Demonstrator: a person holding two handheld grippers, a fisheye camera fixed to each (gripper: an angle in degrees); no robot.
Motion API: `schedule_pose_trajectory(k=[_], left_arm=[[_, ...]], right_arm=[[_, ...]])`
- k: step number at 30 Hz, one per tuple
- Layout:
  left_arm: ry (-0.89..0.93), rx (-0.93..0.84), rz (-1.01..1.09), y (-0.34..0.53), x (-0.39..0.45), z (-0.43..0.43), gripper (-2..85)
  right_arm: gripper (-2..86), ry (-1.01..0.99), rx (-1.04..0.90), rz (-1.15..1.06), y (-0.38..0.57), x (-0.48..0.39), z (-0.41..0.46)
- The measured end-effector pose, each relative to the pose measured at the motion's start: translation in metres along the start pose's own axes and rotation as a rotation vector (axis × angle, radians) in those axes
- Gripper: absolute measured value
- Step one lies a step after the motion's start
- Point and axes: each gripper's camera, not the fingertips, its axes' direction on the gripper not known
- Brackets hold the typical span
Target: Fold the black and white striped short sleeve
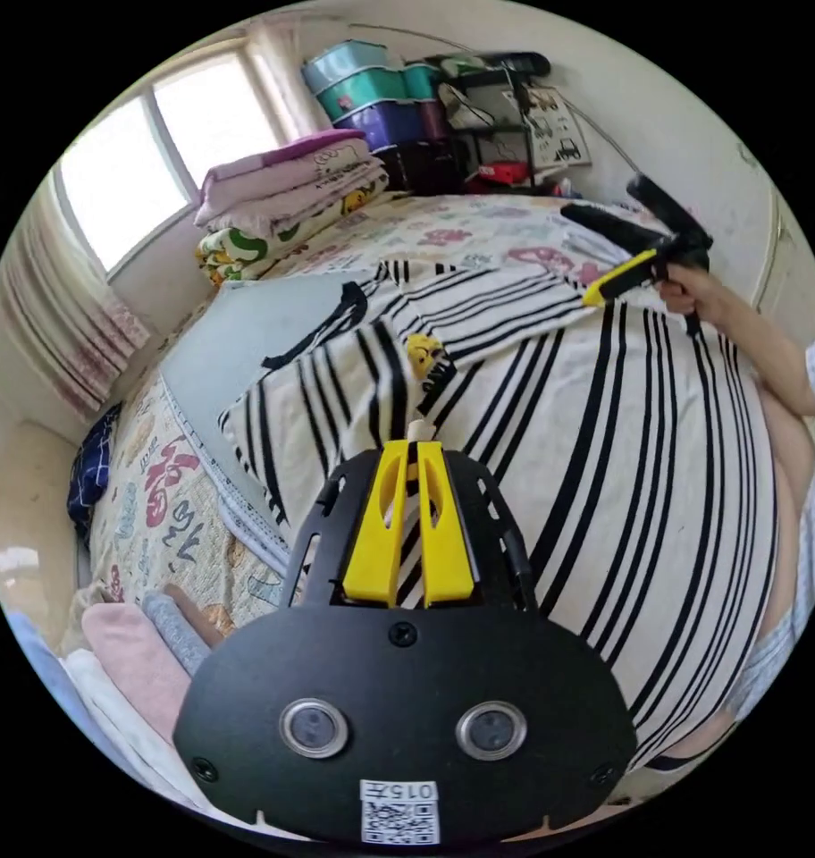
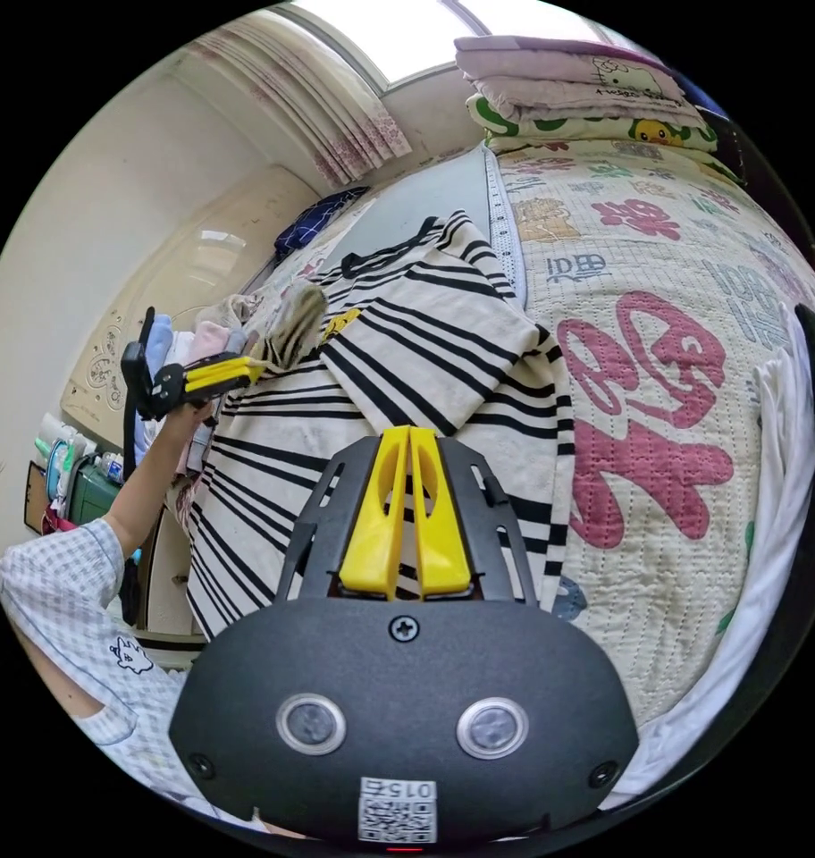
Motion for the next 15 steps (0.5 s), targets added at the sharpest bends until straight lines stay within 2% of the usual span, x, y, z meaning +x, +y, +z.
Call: schedule_pose_trajectory(k=[6,10,15], left_arm=[[-0.026,0.194,-0.059,0.038,0.011,0.003,0.7],[-0.005,0.220,-0.040,0.043,0.013,0.003,0.4],[0.037,0.293,-0.024,0.055,0.011,-0.004,0.5]], right_arm=[[3.1,-0.068,-0.035,-0.079,-0.021,-0.025,0.031],[6.1,-0.063,-0.037,-0.115,-0.060,-0.043,0.062],[8.3,-0.057,-0.030,-0.054,-0.120,-0.040,0.117]])
